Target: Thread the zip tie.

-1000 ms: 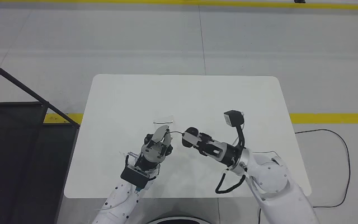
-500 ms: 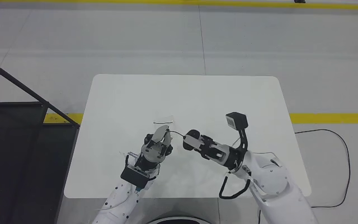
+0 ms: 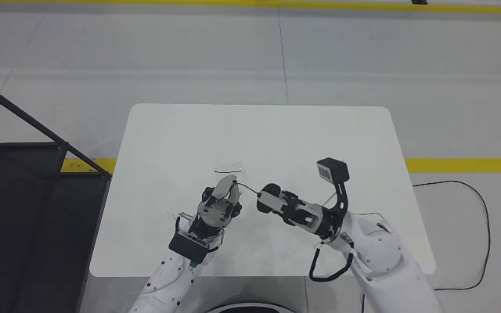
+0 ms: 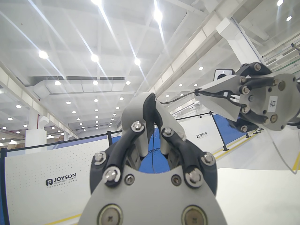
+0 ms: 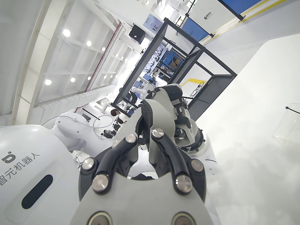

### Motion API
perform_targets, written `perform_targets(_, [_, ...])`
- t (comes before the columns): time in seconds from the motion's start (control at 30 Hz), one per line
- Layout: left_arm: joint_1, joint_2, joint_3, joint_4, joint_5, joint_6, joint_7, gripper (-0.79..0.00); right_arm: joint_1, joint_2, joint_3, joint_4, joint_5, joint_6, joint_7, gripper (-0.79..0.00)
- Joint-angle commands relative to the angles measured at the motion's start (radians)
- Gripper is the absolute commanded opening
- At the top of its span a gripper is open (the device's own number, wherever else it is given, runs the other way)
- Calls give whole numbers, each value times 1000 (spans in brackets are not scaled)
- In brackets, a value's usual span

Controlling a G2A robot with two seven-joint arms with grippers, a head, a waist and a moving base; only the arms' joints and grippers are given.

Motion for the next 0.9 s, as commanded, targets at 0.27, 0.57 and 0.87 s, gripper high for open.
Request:
perform_targets(0.27, [0, 0, 0, 0, 0, 0, 0, -785, -3, 0, -4, 12, 31, -47, 17, -785])
perform_targets(0.57, [0, 0, 0, 0, 0, 0, 0, -785, -3, 3, 1, 25, 67, -61, 52, -785])
perform_targets(0.87, [0, 0, 0, 0, 0, 0, 0, -785, 6, 4, 2, 29, 48, -9, 51, -785])
